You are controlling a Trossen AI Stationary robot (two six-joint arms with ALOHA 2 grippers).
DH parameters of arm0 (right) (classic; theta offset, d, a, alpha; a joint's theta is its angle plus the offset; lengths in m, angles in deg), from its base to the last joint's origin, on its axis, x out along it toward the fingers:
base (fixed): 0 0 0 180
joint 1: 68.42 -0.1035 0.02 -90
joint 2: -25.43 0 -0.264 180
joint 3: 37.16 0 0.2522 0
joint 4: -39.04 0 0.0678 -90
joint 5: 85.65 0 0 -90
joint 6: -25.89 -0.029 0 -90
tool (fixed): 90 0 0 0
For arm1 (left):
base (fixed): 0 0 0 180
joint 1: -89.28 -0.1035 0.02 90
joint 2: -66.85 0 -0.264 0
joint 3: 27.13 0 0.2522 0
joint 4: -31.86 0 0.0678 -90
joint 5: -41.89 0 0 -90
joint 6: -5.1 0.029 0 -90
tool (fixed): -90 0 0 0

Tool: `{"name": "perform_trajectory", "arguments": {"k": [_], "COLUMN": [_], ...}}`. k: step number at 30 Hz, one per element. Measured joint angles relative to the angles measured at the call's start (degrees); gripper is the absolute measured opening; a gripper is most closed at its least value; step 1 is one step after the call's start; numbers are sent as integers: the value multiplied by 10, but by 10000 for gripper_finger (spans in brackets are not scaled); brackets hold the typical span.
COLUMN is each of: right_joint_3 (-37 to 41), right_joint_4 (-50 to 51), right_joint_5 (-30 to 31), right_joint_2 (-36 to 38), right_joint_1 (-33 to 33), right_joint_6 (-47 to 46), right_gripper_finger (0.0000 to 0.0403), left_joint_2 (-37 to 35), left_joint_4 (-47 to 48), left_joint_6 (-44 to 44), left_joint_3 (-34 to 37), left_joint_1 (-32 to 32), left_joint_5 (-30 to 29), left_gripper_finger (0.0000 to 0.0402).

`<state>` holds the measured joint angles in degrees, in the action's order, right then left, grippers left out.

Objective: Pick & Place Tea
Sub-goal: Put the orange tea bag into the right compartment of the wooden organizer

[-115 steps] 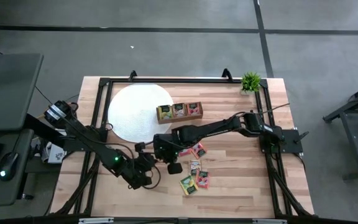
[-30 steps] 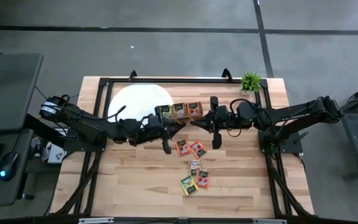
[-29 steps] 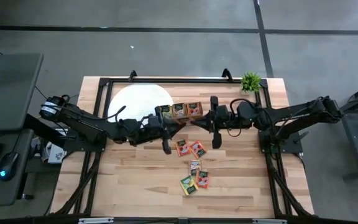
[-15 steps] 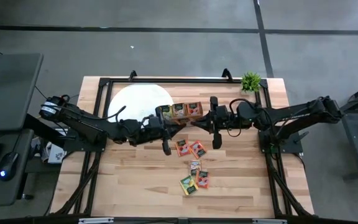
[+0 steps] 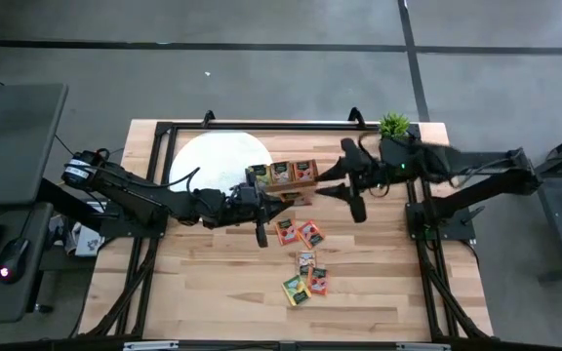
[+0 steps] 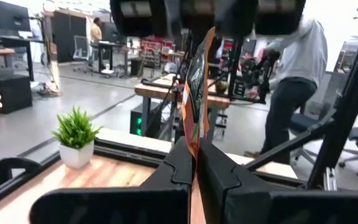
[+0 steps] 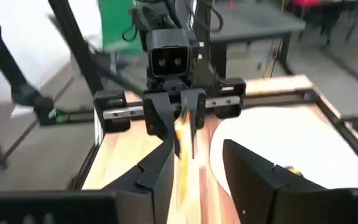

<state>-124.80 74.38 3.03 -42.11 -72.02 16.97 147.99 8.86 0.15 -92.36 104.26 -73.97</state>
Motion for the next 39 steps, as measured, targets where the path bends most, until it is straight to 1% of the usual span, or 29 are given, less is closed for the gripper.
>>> {"name": "perform_trajectory", "arguments": {"k": [3,7,13,15,18,21,24,26,29,35,39], "right_joint_3": [-90,-213,-377,-419,-471,-504,-518,-518,-518,-518,-518], "right_joint_4": [119,249,430,474,526,562,577,581,583,586,585], "right_joint_5": [-42,-91,-100,-101,-99,-96,-97,-97,-98,-96,-82], "right_joint_2": [-28,-80,-193,-230,-280,-317,-339,-344,-346,-346,-346], "right_joint_1": [25,50,55,55,54,54,55,54,54,54,54], "right_joint_6": [4,26,71,83,93,103,104,105,104,103,104], "right_gripper_finger": [147,158,161,161,162,162,158,153,144,127,101], "left_joint_2": [0,0,0,0,0,4,16,23,27,28,28], "left_joint_4": [7,26,50,83,177,284,373,406,429,434,440], "left_joint_6": [-5,-11,-13,-12,-2,26,58,72,89,92,92], "left_joint_3": [0,0,-1,-13,-54,-111,-163,-190,-210,-211,-211], "left_joint_1": [0,0,-11,-20,-31,-35,-38,-37,-37,-37,-38], "left_joint_5": [13,13,18,24,37,45,40,40,32,26,23], "left_gripper_finger": [0,0,0,0,0,0,0,0,0,0,0]}}
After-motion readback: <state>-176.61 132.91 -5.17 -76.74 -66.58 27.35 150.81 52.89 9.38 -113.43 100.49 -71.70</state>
